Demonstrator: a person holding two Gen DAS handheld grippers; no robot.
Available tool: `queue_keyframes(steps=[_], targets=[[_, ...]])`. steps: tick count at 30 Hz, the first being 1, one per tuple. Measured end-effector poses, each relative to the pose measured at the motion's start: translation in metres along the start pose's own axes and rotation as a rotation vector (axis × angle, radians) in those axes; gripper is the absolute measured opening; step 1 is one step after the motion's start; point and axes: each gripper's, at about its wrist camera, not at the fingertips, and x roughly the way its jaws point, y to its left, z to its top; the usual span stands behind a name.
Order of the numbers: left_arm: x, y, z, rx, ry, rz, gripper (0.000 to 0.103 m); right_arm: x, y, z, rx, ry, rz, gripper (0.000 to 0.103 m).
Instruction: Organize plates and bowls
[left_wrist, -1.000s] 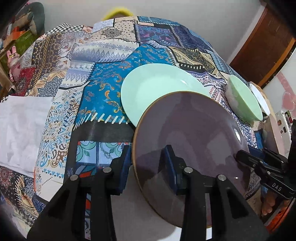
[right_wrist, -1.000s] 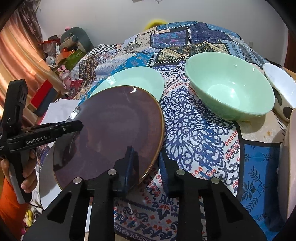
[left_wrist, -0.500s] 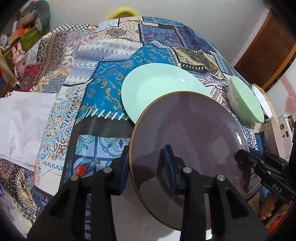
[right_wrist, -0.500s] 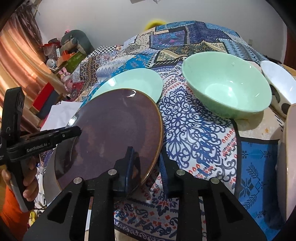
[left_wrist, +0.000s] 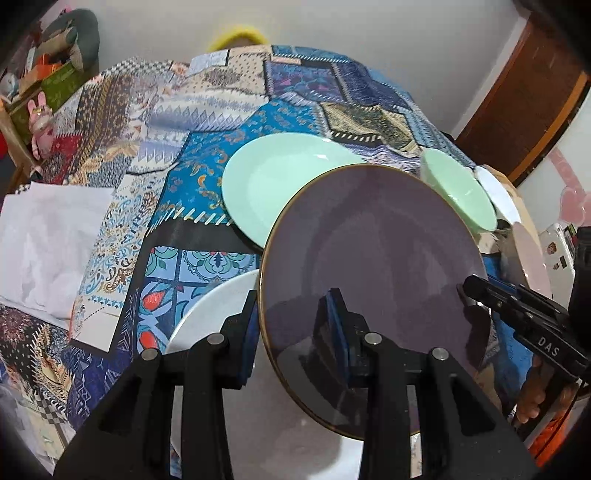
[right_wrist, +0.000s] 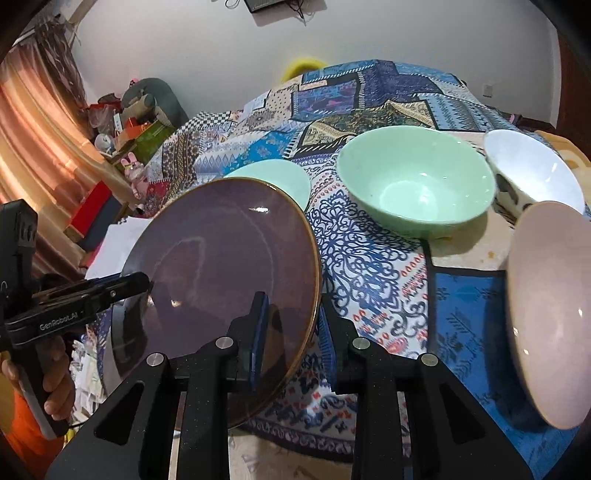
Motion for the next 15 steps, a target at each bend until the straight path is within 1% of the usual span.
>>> queue_keyframes(steps=[4,10,15], targets=[[-0.015,-0.011,-0.003,0.002,-0.019,-0.013,0.035,-0.014,-0.001,-0.002,0.001,-0.016,0.012,0.024],[-0.035,-0.03,-0.011,0.017,-0.051,-0.013,0.035,-0.037,-0.005,-0.008,0.002,-0.039,0.02,0.024],[-0.051,-0.047,-0.022,0.028,-0.067,-0.026,0.035,-0.053,-0.011,-0.013,-0.002,-0.056,0.013,0.024]])
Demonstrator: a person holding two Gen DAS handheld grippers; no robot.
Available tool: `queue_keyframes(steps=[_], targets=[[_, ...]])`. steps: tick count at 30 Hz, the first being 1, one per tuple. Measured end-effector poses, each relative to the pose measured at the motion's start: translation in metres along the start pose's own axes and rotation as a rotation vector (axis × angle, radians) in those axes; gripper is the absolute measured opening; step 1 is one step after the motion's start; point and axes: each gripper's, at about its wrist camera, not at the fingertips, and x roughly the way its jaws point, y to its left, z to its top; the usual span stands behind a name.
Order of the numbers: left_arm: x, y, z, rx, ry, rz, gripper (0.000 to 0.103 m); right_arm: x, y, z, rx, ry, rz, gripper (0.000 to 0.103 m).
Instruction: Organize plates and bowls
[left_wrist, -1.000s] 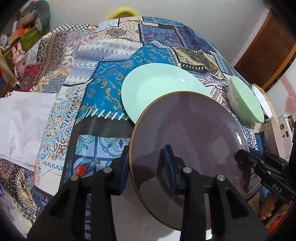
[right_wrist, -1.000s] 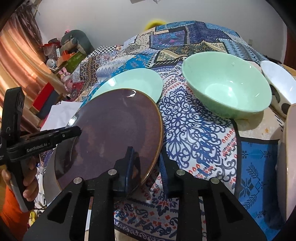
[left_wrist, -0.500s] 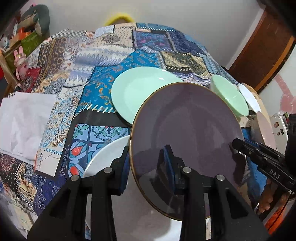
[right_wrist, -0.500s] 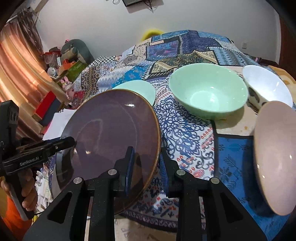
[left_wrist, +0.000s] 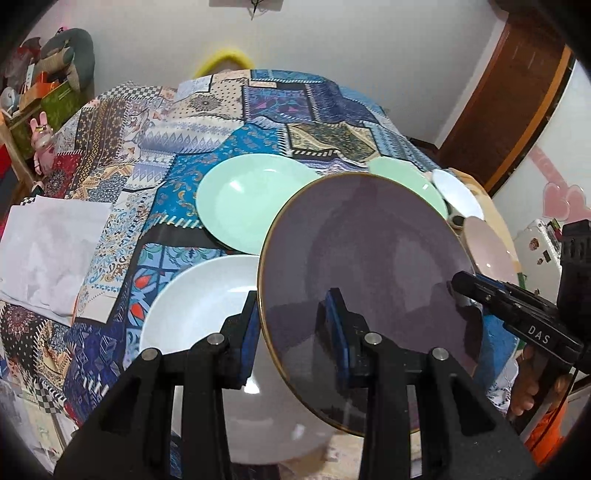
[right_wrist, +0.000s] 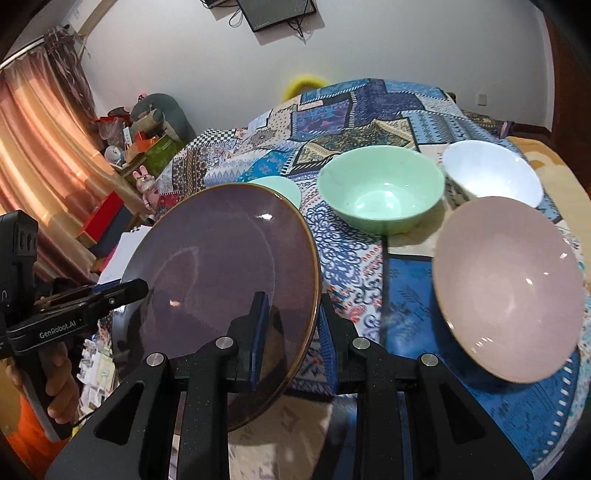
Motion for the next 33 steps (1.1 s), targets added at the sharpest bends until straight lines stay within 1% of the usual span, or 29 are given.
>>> queue_keyframes(steps=[10,14,17,22,33], targets=[[-0.007,-0.037,-0.02,0.018,0.023,-0.02,0.035,-0.022,-0.022,-0.014,0.024,-0.008,-0.019,0.024],[-0.006,-0.049,-0.027,0.029,0.034,-0.019,0.035,-0.025,-0.027,-0.022,0.023,-0.005,-0.047,0.024],[-0.004,-0.058,-0.031,0.042,0.048,-0.015,0.035,-0.023,-0.036,-0.028,0.039,0.012,-0.048,0.024],[0.006,-0.068,-0.037,0.06,0.08,-0.006,0.035,-0.023,-0.046,-0.038,0.052,0.031,-0.051,0.024],[0.039,-0.081,-0.053,0.074,0.179,-0.009,0.035,-0.016,-0.068,-0.053,0.09,0.074,-0.059,0.024]])
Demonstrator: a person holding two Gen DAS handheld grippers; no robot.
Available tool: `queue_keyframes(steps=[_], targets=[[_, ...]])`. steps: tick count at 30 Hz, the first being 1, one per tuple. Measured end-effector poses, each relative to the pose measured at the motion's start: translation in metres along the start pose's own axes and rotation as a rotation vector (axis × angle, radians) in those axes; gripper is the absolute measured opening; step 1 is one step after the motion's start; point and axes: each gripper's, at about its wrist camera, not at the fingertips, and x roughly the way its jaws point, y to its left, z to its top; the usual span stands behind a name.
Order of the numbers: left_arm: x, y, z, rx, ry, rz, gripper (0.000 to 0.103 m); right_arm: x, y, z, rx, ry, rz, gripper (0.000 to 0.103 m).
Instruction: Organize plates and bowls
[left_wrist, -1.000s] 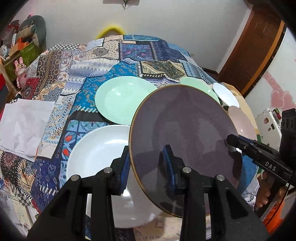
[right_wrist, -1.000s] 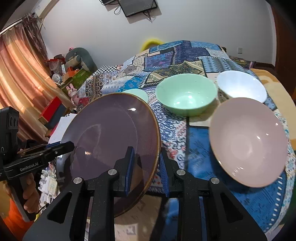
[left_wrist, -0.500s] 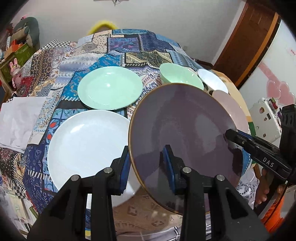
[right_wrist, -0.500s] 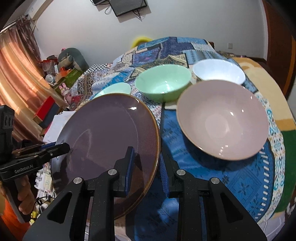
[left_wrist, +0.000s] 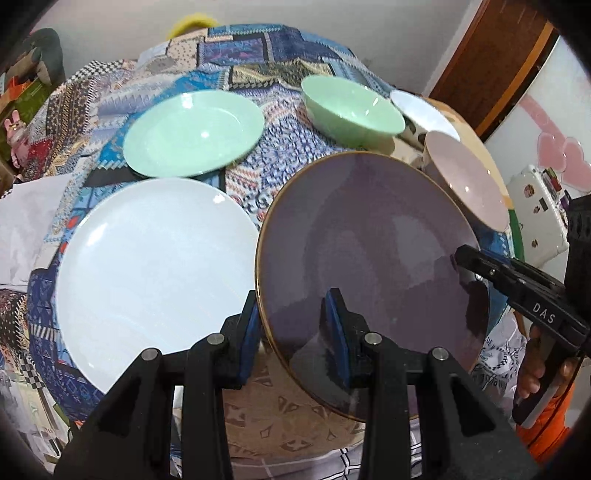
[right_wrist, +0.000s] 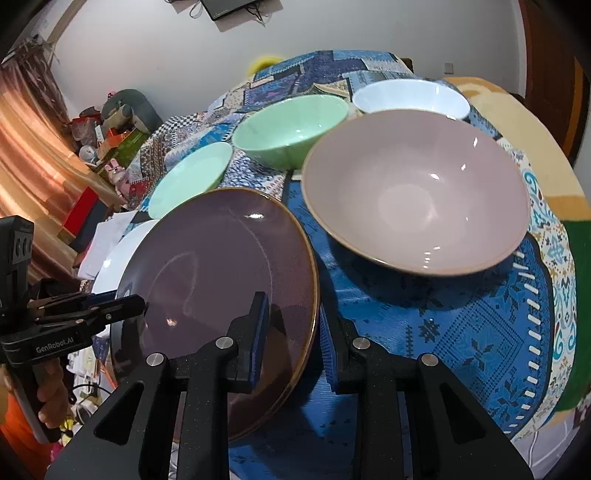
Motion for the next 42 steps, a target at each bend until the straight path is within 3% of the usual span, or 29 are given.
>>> queue_keyframes(steps=[8,29,38,42], targets=[[0.019,-0.005,0.001,0.01,0.031,0.016,0.035,0.004,-0.007,-0.003,0.01,0.012,0.0,0.024],[0.025,-0.011,0.005,0.035,0.014,0.024,0.035,-0.008,-0.009,-0.006,0.0,0.005,-0.035,0.027],[-0.02,-0.012,-0.001,0.052,-0.107,0.045,0.038,-0.033,0.013,-0.002,-0.061,-0.06,-0.068,0.045],[-0.042,-0.005,-0.007,0.049,-0.173,0.068,0.052,-0.039,0.029,0.001,-0.098,-0.089,-0.071,0.049]])
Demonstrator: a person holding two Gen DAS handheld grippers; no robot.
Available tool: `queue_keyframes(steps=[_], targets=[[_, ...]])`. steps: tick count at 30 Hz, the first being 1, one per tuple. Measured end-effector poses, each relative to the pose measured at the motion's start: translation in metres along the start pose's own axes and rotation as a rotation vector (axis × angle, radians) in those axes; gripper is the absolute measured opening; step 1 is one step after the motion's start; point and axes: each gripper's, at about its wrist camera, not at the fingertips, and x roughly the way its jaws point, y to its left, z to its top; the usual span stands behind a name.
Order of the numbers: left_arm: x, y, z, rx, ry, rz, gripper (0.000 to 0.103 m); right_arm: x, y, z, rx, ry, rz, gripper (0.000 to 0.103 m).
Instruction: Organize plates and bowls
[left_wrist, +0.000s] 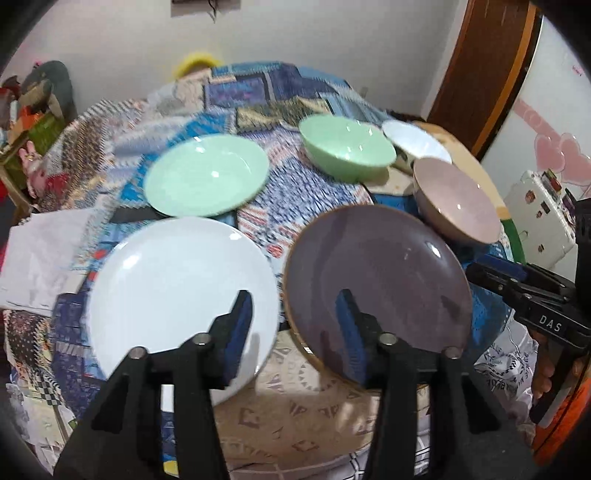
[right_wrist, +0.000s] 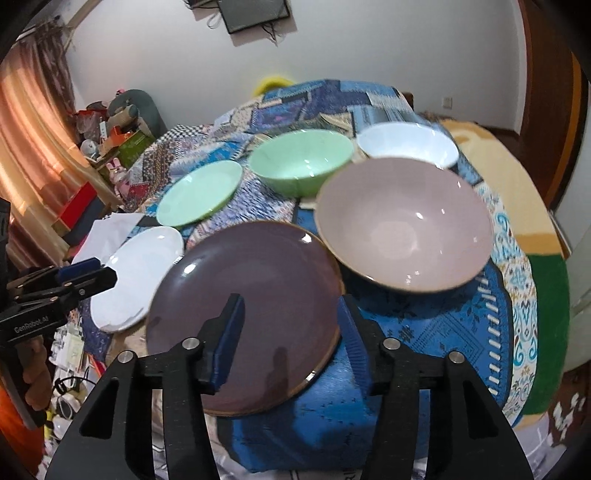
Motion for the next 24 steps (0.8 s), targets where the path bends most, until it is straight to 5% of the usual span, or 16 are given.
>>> queue_keyframes(steps=[11,24], targets=[[-0.043,0.052,-0.012,-0.084,-0.103,0.083,0.08,0.008,0.053,0.018,-0.105,-0.03,0.07,0.065],[-0.03,0.115,-0.038,-0.188,-0.05,0.137,0.084,0.066,0.098,0.038,-0.232,0.072,0.107,0.07]])
